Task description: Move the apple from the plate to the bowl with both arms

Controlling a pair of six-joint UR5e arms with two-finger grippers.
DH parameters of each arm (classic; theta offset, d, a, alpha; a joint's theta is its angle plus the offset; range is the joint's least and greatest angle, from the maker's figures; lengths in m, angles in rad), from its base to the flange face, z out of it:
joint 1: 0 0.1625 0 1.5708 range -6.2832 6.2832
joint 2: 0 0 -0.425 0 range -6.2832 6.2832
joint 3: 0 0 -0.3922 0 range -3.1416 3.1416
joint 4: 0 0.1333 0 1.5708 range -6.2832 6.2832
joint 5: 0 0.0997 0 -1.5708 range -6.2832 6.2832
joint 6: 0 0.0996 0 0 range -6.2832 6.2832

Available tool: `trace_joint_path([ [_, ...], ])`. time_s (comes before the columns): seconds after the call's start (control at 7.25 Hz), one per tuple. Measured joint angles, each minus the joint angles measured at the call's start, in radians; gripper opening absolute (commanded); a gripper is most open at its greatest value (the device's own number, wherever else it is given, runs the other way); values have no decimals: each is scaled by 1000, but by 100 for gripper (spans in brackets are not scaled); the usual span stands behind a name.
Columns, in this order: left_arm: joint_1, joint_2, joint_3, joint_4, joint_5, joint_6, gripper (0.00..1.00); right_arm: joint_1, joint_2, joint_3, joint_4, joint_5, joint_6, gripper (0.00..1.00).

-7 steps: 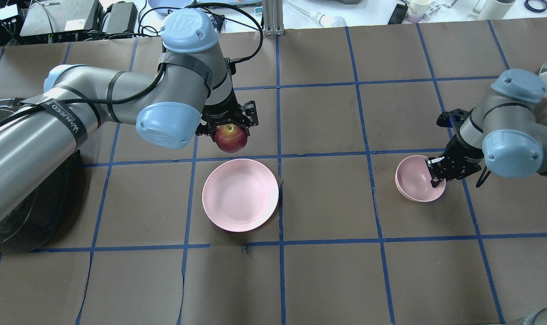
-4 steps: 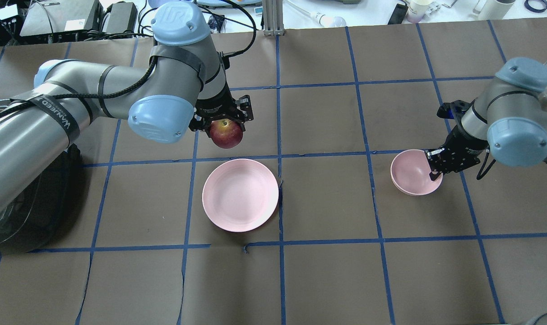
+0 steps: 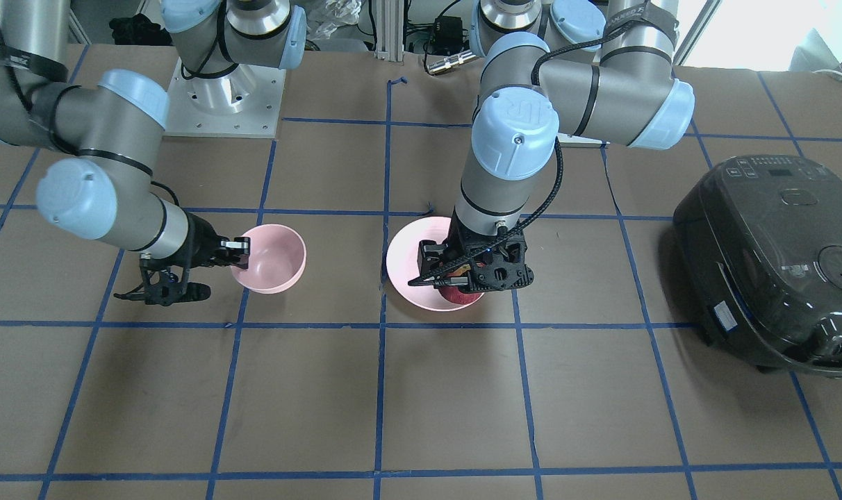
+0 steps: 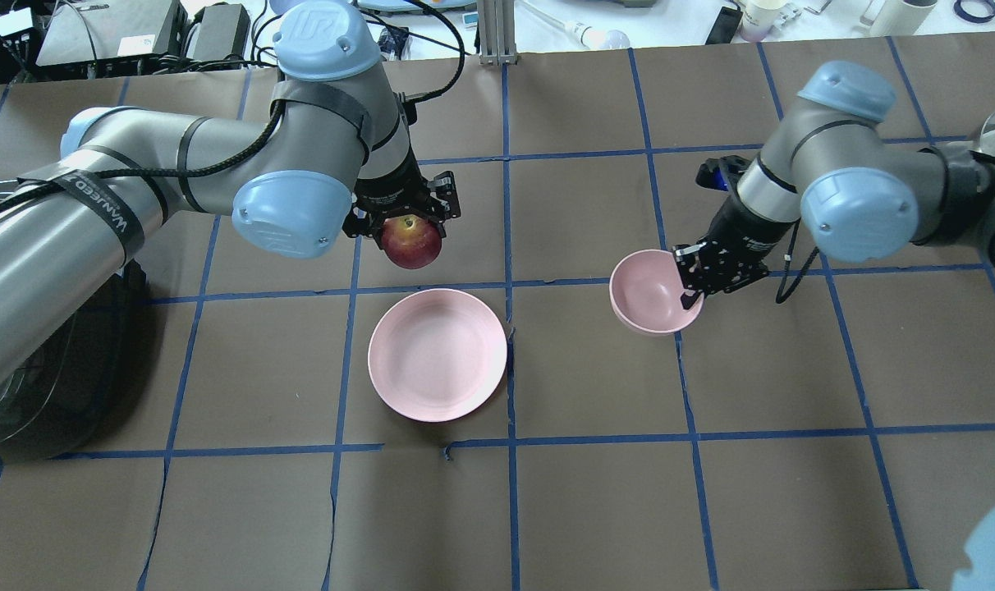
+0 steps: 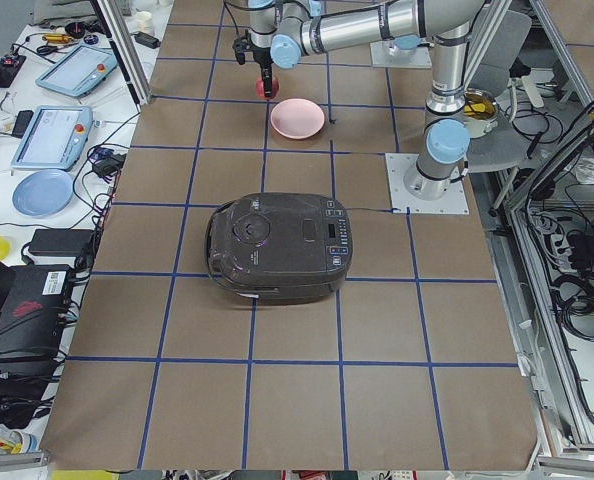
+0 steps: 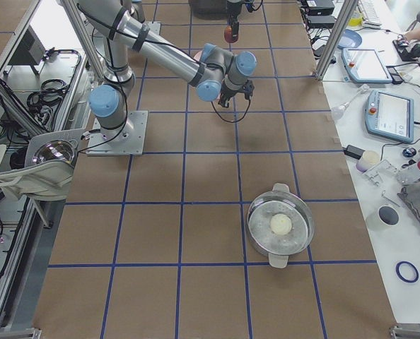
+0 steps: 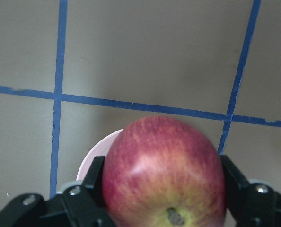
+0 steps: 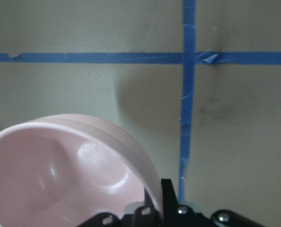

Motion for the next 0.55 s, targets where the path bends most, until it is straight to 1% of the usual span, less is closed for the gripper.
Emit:
trace_joint_path([
  [0.28,-3,0,-1,0,2,-16,0,63,28,60,-124,37,79,0],
  [0.41,-4,1,-1,0,3,-32,0,73,33,91,-167,46,93,66],
  [0.55,-6,2,-2,0,4,-48,0,75,31,103,-186,45,101,100],
])
